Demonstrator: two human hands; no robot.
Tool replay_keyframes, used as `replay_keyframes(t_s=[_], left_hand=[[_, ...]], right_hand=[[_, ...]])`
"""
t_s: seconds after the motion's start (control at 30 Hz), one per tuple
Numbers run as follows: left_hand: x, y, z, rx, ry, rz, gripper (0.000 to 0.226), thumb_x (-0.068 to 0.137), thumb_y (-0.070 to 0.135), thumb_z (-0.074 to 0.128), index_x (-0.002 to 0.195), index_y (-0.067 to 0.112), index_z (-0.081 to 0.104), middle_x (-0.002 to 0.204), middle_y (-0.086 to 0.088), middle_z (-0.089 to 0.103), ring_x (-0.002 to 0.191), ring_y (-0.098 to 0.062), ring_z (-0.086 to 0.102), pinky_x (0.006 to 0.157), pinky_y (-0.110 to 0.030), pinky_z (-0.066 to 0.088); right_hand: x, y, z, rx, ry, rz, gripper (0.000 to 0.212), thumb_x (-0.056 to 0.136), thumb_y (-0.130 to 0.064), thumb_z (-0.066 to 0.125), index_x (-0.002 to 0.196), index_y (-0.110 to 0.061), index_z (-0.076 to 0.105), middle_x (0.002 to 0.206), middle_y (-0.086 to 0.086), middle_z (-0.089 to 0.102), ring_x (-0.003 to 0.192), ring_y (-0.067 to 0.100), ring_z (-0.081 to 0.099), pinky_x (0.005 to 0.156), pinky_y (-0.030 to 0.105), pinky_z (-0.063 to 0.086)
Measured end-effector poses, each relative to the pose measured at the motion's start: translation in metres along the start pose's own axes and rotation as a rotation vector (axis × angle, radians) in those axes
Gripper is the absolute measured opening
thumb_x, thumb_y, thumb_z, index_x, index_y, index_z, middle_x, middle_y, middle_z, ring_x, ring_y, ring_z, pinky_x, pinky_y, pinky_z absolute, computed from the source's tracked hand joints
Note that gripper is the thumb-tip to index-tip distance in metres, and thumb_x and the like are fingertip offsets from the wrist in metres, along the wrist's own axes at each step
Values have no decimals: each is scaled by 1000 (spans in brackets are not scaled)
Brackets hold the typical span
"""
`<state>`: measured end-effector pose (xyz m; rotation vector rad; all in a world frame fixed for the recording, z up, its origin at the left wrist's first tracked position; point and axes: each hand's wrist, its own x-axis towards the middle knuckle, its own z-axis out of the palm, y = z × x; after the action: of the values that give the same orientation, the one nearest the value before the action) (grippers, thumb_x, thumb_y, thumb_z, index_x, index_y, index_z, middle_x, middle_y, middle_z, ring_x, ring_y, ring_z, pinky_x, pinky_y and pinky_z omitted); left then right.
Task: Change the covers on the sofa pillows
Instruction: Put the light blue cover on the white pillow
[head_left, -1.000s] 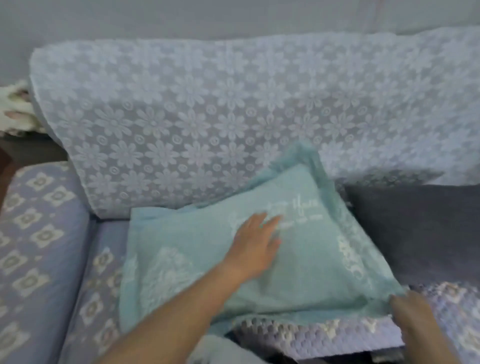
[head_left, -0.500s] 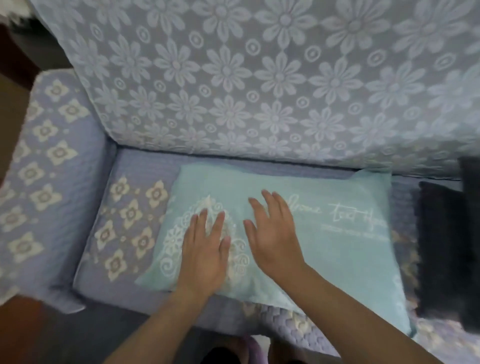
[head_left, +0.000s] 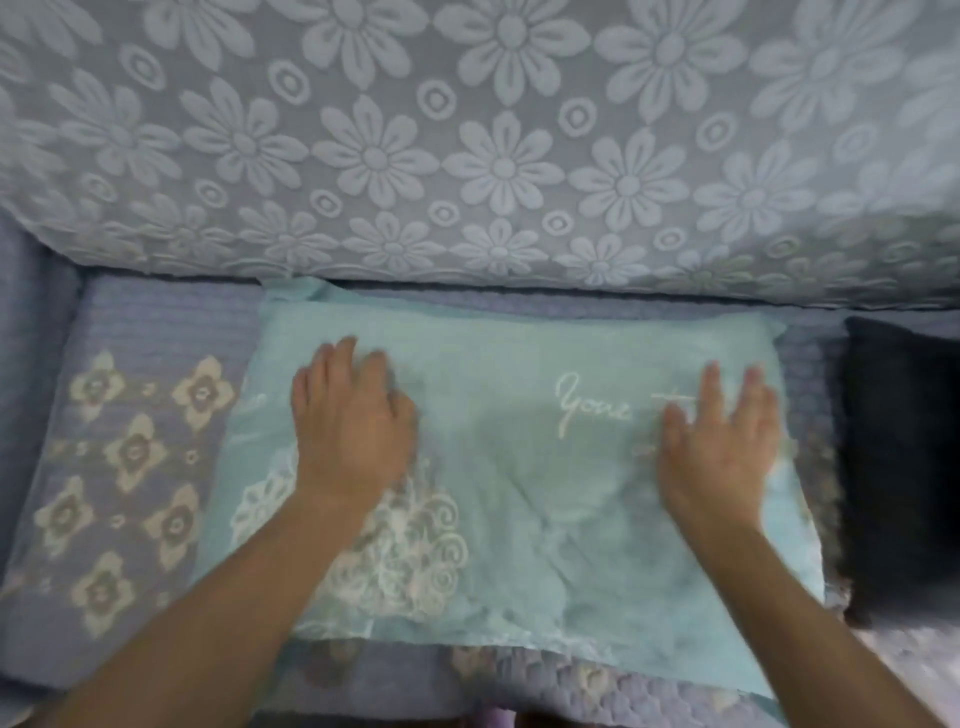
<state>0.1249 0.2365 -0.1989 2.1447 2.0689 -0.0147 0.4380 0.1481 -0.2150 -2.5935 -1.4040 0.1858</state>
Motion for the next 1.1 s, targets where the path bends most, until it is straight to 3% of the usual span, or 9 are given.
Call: replay_keyframes(t_s=[0.07, 0.2, 0.4, 0.57, 0.63, 0.73, 0.83, 1.0, 1.1], left_hand=[[-18, 39, -2, -39, 95, 164, 58, 94, 39, 42, 150, 22, 45, 159, -18, 35, 148, -41, 28, 121, -54, 18], [-39, 2, 76, 164, -161, 293, 64, 101, 59, 27, 158, 29, 32, 168, -10, 15, 155, -35, 10, 125, -54, 11], [-28, -67, 86, 162, -154, -71, 72, 96, 66, 28, 160, 34, 22, 168, -17, 13, 152, -47, 12, 119, -64, 9], [-4, -126, 53, -335, -399, -676, 100, 82, 88, 34, 159, 29, 5, 153, -30, 38, 135, -51, 43, 114, -60, 32], [-6, -126, 43, -477, -413, -713, 102, 81, 85, 47, 152, 15, 26, 146, -27, 49, 131, -47, 50, 111, -54, 38], [-33, -109, 4, -431, -361, -695, 98, 78, 89, 40, 140, 14, 47, 137, -22, 58, 122, -44, 57, 105, -53, 45], [-81, -102, -36, -405, -365, -682, 92, 83, 85, 40, 148, 20, 35, 142, -21, 53, 126, -44, 54, 107, -53, 41], [-125, -127, -10, -162, -794, -580, 108, 72, 80, 36, 156, 13, 24, 159, -18, 32, 144, -35, 37, 115, -41, 32], [-126, -54, -63, -114, -734, -423, 68, 90, 57, 40, 145, 18, 38, 139, -27, 51, 128, -41, 50, 104, -40, 42]], right_hand=[[-28, -58, -3, 63, 24, -228, 59, 101, -40, 38, 152, -11, 38, 160, 25, 25, 148, 47, 20, 122, 56, 13], [-54, -47, 57, -207, -285, -375, 64, 100, -55, 30, 156, -25, 31, 166, 9, 18, 153, 34, 12, 123, 54, 9], [-20, 26, 61, -225, -298, 155, 76, 97, -66, 28, 159, -29, 5, 168, 11, 2, 154, 34, 1, 122, 54, 1], [4, 57, 24, 143, -389, 725, 115, 70, -91, 43, 156, -19, 20, 152, 23, 42, 135, 45, 44, 115, 55, 32], [1, 42, 8, 134, -489, 730, 100, 80, -83, 45, 148, -9, 40, 145, 24, 50, 130, 44, 50, 111, 50, 38], [-25, 21, -47, 91, -409, 729, 80, 93, -71, 40, 137, -6, 53, 136, 26, 57, 123, 44, 55, 102, 47, 42], [-69, 45, -95, 125, -324, 748, 60, 98, -59, 42, 131, -10, 50, 126, 27, 60, 116, 46, 57, 95, 49, 44], [-115, 116, -116, 243, -723, 866, 50, 99, -28, 53, 142, -4, 44, 139, 23, 53, 126, 39, 52, 106, 43, 42], [-109, 123, -153, 280, -721, 810, 21, 103, -16, 45, 113, -3, 58, 132, 23, 59, 123, 38, 55, 103, 41, 44]])
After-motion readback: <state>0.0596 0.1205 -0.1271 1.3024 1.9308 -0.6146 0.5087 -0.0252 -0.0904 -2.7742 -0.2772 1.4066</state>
